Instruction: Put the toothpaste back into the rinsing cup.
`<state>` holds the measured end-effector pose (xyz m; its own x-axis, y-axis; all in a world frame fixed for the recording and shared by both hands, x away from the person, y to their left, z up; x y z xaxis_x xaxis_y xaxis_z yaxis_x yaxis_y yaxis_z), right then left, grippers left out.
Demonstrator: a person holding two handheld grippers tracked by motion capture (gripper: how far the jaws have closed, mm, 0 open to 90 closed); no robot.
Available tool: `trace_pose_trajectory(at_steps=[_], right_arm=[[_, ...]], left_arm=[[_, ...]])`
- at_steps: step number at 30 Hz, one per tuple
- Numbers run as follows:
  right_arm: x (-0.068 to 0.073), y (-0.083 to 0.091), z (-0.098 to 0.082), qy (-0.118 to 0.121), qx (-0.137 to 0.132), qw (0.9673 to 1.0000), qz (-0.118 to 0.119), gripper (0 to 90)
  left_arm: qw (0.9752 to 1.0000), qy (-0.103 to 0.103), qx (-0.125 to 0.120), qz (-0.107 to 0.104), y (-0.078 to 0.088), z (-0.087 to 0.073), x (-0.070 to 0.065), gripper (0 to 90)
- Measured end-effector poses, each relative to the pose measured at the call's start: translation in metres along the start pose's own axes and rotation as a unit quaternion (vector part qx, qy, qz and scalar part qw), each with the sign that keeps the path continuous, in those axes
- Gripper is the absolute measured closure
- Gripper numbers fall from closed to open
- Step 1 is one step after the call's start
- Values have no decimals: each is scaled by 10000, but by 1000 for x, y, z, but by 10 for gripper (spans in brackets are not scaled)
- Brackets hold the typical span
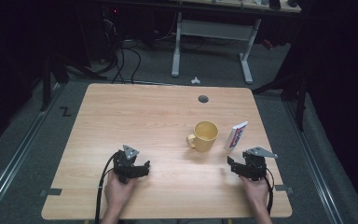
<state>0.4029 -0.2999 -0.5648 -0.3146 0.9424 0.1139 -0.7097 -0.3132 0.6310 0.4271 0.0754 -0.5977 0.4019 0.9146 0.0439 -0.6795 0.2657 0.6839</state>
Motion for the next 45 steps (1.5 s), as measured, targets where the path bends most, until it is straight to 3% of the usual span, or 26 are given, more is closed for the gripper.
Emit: trace_pose_trajectory(at_steps=[16, 32, 45], right_arm=[[-6, -5, 10, -98, -16, 9999, -125, 242], [-9, -7, 25, -47, 47, 9998, -181, 232], [-12, -13, 53, -93, -159, 9998, -81, 249]], left_arm=[[10000, 2, 0, -1, 0, 0, 0, 157], [10000, 0, 0, -1, 0, 0, 0, 157], [10000, 1, 0, -1, 0, 0, 0, 157]])
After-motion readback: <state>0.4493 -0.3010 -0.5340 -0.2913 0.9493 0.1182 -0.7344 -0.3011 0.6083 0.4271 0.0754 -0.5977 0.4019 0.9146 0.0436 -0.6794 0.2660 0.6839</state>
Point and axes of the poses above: each handheld gripper's, and its own axes: y roughly backward along the jaws, z roughly out of its top, x roughly to its left, the point moved 9 cm from there along -y, roughly forward along the jaws, and after that the axes turned 5 degrees about z, right-handed, at the moved point
